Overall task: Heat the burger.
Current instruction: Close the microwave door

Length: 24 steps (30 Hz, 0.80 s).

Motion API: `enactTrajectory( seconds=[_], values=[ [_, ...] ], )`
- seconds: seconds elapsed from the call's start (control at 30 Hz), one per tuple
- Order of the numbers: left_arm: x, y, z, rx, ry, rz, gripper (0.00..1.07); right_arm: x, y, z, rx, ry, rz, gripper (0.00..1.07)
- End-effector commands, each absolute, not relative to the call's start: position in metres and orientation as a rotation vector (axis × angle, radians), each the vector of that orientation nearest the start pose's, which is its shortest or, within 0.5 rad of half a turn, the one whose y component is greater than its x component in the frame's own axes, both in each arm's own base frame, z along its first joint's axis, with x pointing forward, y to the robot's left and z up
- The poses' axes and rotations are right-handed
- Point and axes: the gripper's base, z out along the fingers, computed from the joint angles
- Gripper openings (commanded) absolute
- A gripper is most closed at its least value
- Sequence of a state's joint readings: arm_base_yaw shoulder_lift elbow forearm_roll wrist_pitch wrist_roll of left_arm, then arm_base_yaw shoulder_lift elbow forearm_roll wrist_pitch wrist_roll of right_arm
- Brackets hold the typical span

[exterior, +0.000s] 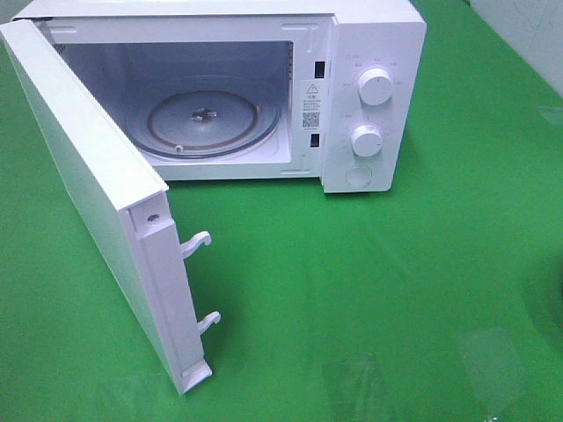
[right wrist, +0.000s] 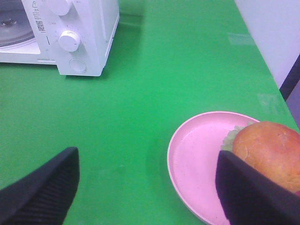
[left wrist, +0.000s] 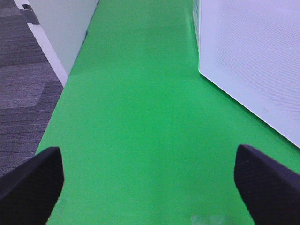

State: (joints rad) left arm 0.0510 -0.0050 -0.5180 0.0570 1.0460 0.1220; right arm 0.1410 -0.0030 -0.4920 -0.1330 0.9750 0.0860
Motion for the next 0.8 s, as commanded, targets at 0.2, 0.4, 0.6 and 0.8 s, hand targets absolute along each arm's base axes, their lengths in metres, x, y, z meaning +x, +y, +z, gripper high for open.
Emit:
enactTrajectory(
  seconds=[0.2, 0.4, 0.6, 0.8],
  values=[
    [-0.01, 0.004, 0.287, 0.067, 1.966, 0.187, 0.93, -0.004, -0.011, 0.283, -0.056, 1.916, -0.015, 0.76],
    [-0.01, 0.004, 0.291, 0.065, 1.945, 0.186, 0.93, -0.004, -0.011, 0.283, -0.056, 1.916, -0.015, 0.76],
    [0.007, 0.001, 0.308, 0.06, 1.875, 0.134, 0.89, -0.004, -0.011, 0.283, -0.056, 1.916, -0.015, 0.76],
    [0.034, 0.002, 0.32, 0.057, 1.765, 0.131, 0.57, -0.004, -0.011, 0.283, -0.056, 1.916, -0.015, 0.76]
  ],
)
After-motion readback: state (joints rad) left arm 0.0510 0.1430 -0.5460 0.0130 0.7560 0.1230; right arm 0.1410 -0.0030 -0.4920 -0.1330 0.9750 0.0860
